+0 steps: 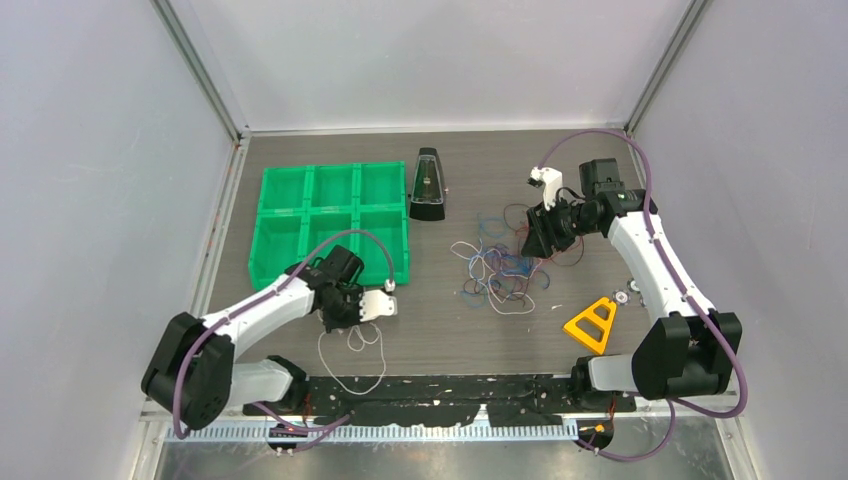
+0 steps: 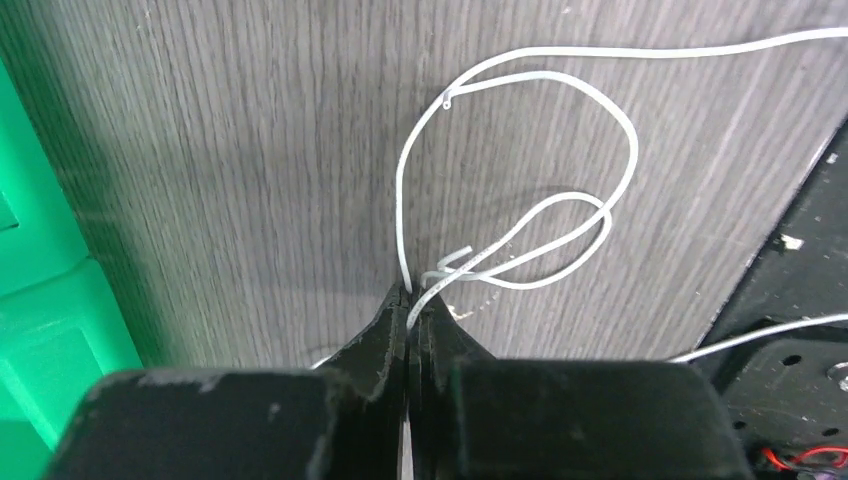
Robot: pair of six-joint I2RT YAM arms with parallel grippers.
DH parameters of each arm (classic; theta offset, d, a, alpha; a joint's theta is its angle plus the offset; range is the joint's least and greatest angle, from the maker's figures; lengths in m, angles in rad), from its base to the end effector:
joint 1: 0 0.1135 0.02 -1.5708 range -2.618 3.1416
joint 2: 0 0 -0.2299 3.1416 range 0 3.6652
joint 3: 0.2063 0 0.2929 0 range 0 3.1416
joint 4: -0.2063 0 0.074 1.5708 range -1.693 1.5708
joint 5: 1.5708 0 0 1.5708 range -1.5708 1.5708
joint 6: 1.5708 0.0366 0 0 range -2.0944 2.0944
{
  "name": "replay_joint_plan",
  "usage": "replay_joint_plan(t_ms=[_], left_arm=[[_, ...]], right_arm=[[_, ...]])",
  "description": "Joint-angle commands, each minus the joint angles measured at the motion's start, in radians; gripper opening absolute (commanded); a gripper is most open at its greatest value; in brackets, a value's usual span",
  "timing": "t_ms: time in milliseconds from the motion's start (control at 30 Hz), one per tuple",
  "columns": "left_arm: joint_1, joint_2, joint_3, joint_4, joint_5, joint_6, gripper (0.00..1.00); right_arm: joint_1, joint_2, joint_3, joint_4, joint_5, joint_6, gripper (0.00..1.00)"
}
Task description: Untangle the cables
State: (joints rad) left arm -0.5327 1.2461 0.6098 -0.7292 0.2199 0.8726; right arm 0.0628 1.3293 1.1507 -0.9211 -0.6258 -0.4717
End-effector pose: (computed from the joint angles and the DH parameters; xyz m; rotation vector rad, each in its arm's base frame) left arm 0.1986 -0.1264 0.1019 1.8935 2.1850 -0.2642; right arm 0.3029 0.0405 0.2525 -0.8416 2.3438 0.6656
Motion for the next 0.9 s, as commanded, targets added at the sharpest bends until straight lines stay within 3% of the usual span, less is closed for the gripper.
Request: replay_joint_plan(t_ms=[0,133,267,533,700,867], left_arm=[[-0.003,-0.111,0.072,-0.093,0.088,-0.017,0.0],[0.006,-0.282,0.263,-0.237,0.247,-0.081,0.0],[0.051,-0.302,0.512,-0.321,0.282,-0.133,0.0],[0.441,-0.005,1.107,-0.366,0.399,-0.234,0.0],[0.563,0.188,1.545,-0.39,0.412,-0.35,0.0],[0.661,0.328,1.873,-0.265,0.387,-0.613,0.0]], right_arm=[[0.003,-0.002,0.035,0.015,0.0,0.005,0.51],[0.004,0.002,0.045,0.021,-0.006,0.013,0.51],[0.003,0.011,0.056,0.047,-0.022,0.039,0.5],[0.003,0.027,0.072,0.081,-0.048,0.08,0.5],[0.003,0.025,0.075,0.08,-0.045,0.08,0.5],[0.003,0.012,0.074,0.079,-0.054,0.079,0.54]])
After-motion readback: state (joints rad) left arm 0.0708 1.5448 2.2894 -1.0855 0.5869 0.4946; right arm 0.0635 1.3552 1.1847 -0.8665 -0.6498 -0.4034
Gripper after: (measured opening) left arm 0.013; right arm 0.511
